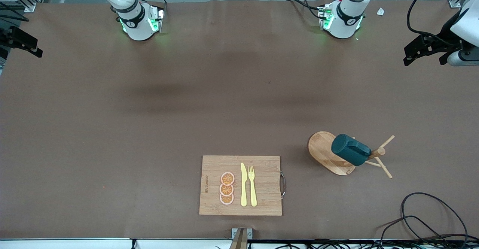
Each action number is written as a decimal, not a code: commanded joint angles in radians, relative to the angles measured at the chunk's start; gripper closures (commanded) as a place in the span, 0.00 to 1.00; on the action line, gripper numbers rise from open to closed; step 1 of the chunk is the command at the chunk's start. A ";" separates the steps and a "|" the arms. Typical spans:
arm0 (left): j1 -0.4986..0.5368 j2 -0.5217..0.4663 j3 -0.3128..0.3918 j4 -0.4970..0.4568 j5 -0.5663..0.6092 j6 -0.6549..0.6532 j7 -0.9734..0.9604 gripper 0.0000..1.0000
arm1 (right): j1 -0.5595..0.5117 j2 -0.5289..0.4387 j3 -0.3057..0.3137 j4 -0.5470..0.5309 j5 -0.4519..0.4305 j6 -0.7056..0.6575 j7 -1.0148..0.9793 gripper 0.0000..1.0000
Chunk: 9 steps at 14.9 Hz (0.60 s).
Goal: Transfer cup from left to right arm and place
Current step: 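Reach the left gripper toward the teal mug on the wooden stand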
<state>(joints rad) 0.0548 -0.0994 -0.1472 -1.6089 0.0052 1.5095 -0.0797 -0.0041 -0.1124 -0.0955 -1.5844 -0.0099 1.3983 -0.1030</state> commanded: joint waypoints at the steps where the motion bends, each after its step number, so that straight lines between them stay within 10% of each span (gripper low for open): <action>1: 0.002 0.012 -0.005 0.027 0.001 -0.015 0.014 0.00 | -0.019 -0.023 0.003 -0.023 0.022 -0.001 -0.001 0.00; 9: 0.014 0.142 0.008 0.135 -0.091 -0.020 -0.003 0.00 | -0.014 -0.024 0.010 -0.022 0.019 -0.002 0.005 0.00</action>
<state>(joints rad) 0.0627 -0.0141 -0.1379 -1.5282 -0.0632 1.5100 -0.0794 -0.0060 -0.1124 -0.0966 -1.5857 -0.0055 1.3963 -0.1030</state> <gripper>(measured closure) 0.000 0.000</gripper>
